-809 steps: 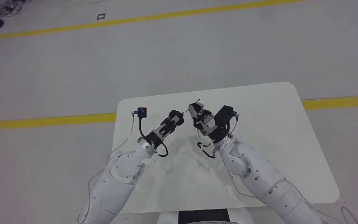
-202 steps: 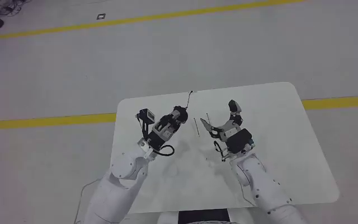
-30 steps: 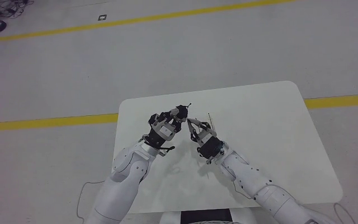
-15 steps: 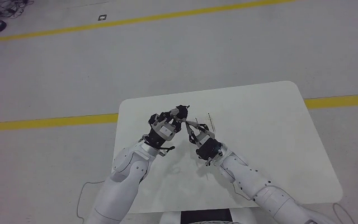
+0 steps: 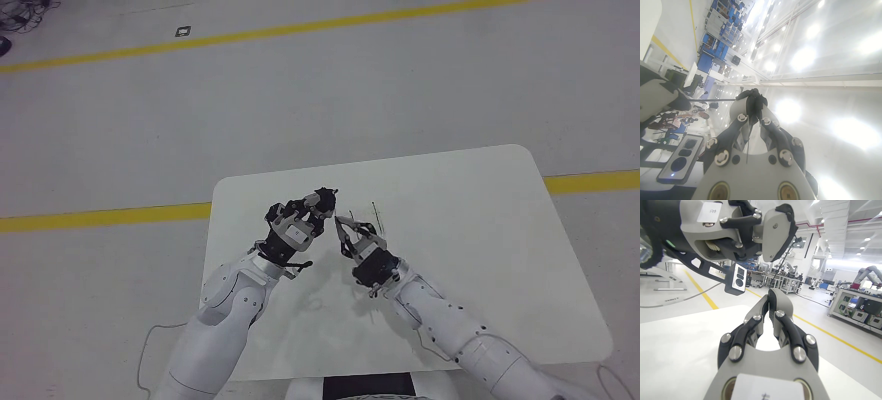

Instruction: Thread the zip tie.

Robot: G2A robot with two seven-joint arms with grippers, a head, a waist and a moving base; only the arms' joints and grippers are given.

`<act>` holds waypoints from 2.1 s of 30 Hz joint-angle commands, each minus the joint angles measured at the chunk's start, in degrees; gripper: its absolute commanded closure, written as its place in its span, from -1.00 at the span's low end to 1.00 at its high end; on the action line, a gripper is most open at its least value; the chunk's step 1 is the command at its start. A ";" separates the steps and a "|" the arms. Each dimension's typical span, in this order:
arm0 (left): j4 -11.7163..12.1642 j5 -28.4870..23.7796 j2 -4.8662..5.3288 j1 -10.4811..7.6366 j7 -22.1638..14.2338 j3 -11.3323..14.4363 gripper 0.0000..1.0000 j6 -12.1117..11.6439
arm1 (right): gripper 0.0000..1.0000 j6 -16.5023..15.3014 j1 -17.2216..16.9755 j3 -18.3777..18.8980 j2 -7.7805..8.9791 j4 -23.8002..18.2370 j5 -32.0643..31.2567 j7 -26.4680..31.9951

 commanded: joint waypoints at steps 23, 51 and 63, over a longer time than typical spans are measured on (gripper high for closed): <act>0.00 0.00 0.00 0.00 0.00 0.00 1.00 0.00 | -1.00 -9.22 -18.63 24.46 5.40 -22.49 10.92 -5.86; -0.12 -0.35 -0.04 -0.02 0.08 0.09 1.00 -0.08 | -1.00 -10.92 -20.87 28.62 5.26 -25.63 21.63 -6.00; 0.58 -10.81 -0.34 -0.43 -7.76 -1.63 1.00 0.64 | -1.00 -10.92 -20.87 28.62 5.26 -25.63 21.63 -6.00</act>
